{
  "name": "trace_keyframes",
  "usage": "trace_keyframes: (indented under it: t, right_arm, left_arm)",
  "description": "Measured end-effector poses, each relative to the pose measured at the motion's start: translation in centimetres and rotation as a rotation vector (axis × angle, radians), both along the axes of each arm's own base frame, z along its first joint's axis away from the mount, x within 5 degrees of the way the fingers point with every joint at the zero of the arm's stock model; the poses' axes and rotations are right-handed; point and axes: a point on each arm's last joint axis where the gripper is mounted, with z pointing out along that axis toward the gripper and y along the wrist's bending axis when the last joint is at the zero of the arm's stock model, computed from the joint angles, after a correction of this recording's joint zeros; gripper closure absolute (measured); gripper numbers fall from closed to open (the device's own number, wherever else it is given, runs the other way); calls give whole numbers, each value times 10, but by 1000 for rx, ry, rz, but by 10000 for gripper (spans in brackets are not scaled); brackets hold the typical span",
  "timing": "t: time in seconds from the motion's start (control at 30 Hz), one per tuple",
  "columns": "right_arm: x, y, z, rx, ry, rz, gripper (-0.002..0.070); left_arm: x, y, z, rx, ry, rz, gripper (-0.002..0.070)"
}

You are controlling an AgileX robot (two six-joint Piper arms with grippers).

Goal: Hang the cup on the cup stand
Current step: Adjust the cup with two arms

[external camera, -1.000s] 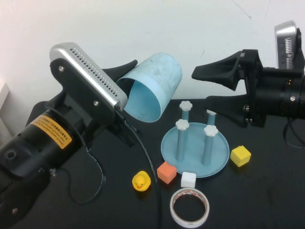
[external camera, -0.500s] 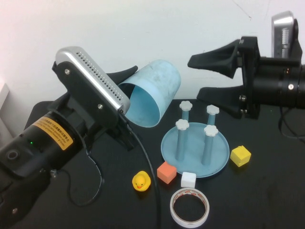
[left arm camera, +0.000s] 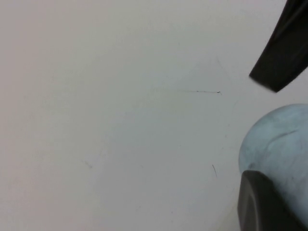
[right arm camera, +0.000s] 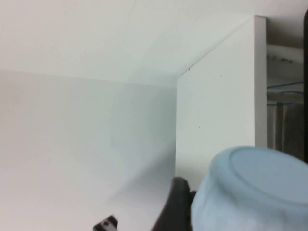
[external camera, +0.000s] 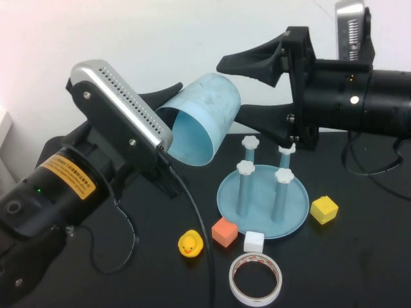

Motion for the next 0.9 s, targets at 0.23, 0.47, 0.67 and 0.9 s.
trace_keyframes:
  t: [0.23,0.47,0.67,0.9]
  right_arm:
    - [6,8,-12,57,125,30,54]
    - [12,18,-11,88,147,100,57]
    - [13,21,-9,81,136,96,90]
    - [17,22,-16,49,101,97,90]
  left_arm:
    - [-1,0,2,-10,-26,-4,669]
    - [-1,0,1,-3,-42,-4,669]
    - [2,-2,-1,-9,-50,-5,669]
    - [5,-4,-6,-5,-32,-2,669]
